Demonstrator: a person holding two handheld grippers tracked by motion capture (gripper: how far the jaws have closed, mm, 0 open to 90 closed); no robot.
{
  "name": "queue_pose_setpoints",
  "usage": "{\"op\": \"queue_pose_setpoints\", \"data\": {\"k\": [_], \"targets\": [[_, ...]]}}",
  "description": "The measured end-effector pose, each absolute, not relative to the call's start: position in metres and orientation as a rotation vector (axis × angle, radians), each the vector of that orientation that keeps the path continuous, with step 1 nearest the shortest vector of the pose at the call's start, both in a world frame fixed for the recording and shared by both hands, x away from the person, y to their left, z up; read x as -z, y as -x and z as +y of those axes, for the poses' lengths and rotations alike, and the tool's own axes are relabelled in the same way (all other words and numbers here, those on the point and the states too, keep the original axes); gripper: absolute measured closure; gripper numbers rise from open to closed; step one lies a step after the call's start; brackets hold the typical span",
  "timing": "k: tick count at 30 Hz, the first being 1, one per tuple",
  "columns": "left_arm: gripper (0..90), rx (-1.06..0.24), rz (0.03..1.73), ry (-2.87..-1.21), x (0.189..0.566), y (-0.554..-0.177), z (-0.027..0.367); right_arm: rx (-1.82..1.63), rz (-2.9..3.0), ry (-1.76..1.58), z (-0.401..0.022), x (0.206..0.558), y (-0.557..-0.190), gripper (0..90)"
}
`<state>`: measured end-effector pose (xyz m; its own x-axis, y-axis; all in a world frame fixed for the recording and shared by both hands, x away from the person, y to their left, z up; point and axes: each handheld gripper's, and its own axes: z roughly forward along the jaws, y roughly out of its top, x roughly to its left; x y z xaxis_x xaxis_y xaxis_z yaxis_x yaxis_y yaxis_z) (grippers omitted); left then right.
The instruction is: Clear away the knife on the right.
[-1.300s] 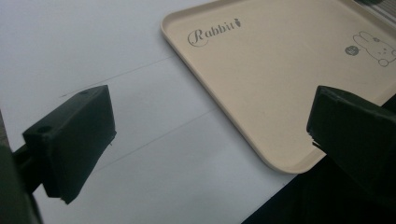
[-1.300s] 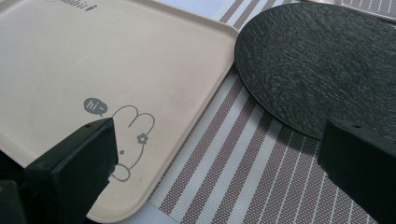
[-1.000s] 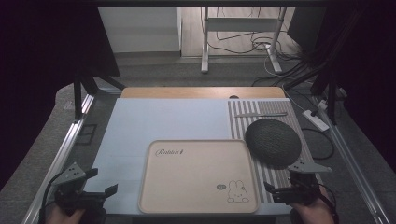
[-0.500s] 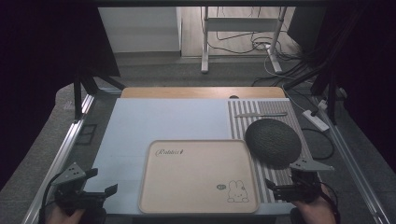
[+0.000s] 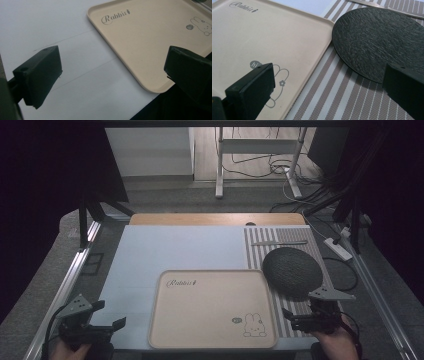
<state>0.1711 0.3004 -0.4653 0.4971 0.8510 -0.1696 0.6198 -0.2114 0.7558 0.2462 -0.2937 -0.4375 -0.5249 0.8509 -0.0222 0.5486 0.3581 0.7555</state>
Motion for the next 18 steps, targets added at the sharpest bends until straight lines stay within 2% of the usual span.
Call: {"op": "queue_pose_setpoints", "data": {"k": [18], "targets": [[2.2,-0.351,1.224,-1.923,0.466,-0.172,0.302,-0.987,2.249,-1.190,-0.287,0.439,-0.261,0.0]]}}
